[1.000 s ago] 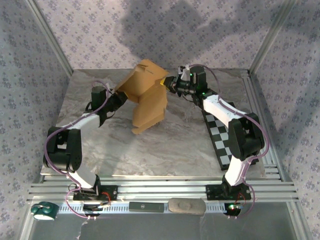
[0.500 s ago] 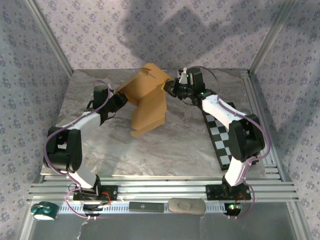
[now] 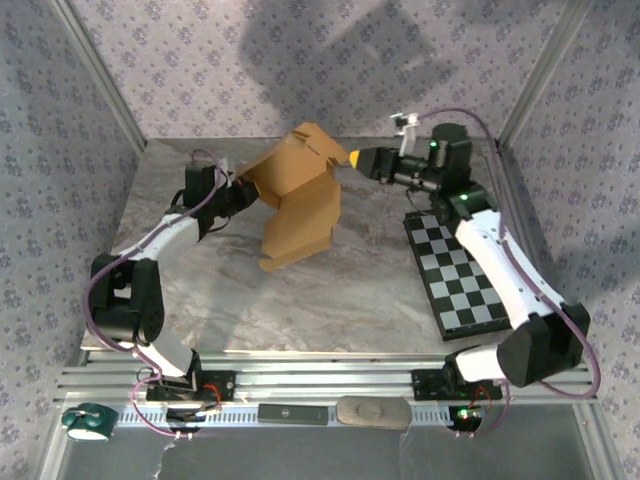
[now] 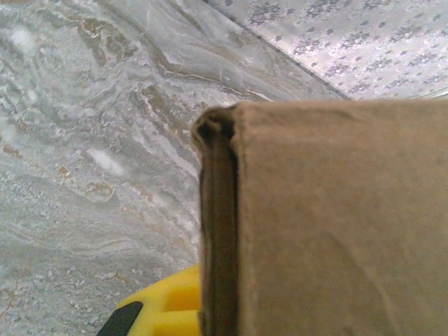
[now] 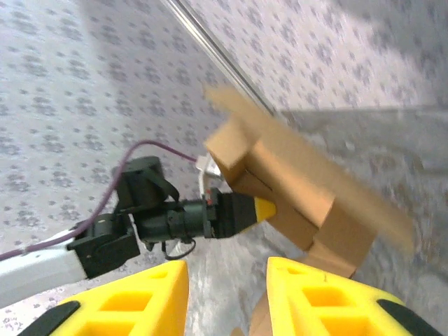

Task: Fold the paper box

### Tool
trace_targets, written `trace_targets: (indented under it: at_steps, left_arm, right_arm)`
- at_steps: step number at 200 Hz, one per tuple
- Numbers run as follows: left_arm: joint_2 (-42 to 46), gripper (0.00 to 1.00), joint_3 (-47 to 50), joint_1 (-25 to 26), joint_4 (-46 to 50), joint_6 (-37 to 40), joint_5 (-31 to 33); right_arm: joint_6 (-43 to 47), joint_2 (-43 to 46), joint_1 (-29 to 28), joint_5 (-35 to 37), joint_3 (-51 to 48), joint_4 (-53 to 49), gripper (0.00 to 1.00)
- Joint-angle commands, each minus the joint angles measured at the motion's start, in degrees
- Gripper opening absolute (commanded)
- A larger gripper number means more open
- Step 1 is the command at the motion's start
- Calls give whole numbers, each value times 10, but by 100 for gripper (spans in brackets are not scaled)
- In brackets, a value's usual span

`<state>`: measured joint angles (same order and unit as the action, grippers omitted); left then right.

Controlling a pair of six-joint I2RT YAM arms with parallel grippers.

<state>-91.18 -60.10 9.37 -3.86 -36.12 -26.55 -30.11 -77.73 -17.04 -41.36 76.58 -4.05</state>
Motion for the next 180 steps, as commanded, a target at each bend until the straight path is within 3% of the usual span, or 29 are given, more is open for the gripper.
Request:
trace_targets:
  at_steps: [1,27,45,75,108,128,180]
  left_arm:
    - [4,0,-28,-5,36,48,-35]
    - [-6,0,-38,-5,51,86,-62]
    - [-21,0,-57,-4,80,125,-91]
    - [-45,0,-67,-3,88,156,-132]
    - [-61,0,-74,7,84,169,-150]
    - [-66,0,-80,11,81,175,-160]
    - [-76,0,-98,22,97,183,-162]
  right_arm:
    - [80,-18,13,-54,25,-64,39]
    - [108,-54,57,-87,54,-84,40]
    - [193,-74,75,-130,83,-139,40]
    - [299,-114,81,-233,135,-227,45]
    - [339,-167,71,-287,181,-288,47]
    - [393,-188,45,-259,216,-364,50]
    - [411,-206,28,-222,227,-380,51]
